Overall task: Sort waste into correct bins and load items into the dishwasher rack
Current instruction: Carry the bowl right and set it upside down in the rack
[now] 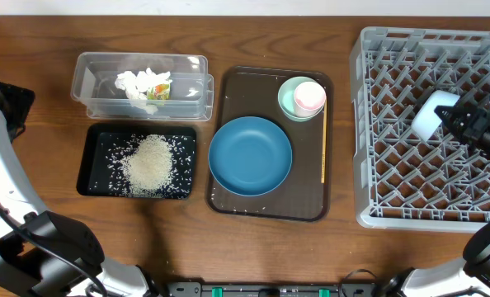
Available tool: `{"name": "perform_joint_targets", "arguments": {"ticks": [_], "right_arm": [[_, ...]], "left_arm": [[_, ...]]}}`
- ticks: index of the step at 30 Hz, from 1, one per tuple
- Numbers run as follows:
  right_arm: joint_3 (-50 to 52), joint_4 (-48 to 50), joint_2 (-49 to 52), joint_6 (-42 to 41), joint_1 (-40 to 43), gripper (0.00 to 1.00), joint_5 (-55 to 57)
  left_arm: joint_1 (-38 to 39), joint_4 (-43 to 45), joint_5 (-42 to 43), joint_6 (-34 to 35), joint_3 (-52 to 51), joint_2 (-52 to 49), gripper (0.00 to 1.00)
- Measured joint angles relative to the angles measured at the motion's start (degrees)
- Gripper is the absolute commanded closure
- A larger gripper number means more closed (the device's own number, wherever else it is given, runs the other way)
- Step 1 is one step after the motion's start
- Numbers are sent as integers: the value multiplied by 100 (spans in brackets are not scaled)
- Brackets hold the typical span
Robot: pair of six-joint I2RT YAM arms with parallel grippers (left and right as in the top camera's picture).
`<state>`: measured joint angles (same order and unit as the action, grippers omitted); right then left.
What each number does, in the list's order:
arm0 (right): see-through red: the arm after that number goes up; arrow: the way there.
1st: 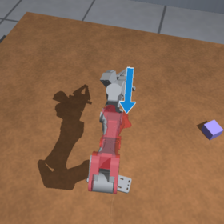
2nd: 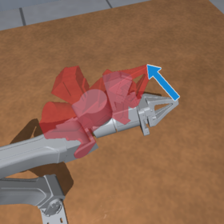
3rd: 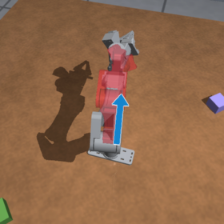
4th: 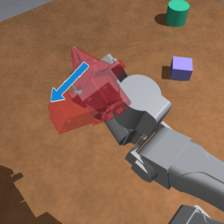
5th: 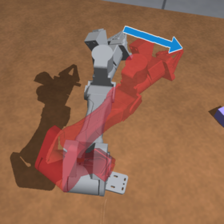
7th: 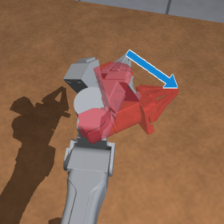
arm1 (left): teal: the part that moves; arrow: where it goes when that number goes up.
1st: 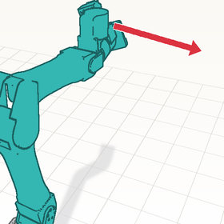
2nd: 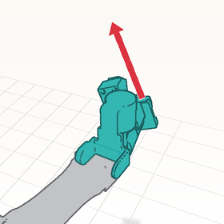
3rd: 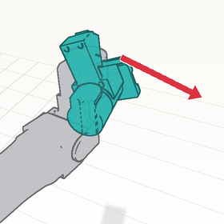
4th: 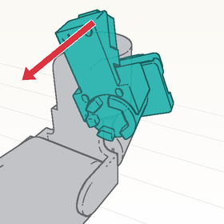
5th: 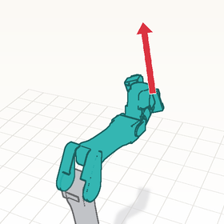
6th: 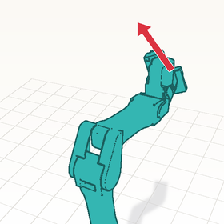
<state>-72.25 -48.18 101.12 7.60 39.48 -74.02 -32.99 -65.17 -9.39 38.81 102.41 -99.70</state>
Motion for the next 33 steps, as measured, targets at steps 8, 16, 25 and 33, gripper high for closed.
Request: {"name": "perform_joint_targets", "arguments": {"ticks": [8, 16, 25, 33], "right_arm": [[0, 57, 0, 247, 0, 99, -192], [0, 175, 0, 415, -4, 99, -339], [2, 225, 0, 614, -181, 99, -179], [61, 262, 0, 636, -186, 99, 68]], "left_arm": [[0, 0, 0, 0, 0, 0, 5], [0, 2, 0, 0, 0, 0, 5], [0, 0, 0, 0, 0, 0, 5], [0, 0, 2, 0, 0, 0, 5]]}}
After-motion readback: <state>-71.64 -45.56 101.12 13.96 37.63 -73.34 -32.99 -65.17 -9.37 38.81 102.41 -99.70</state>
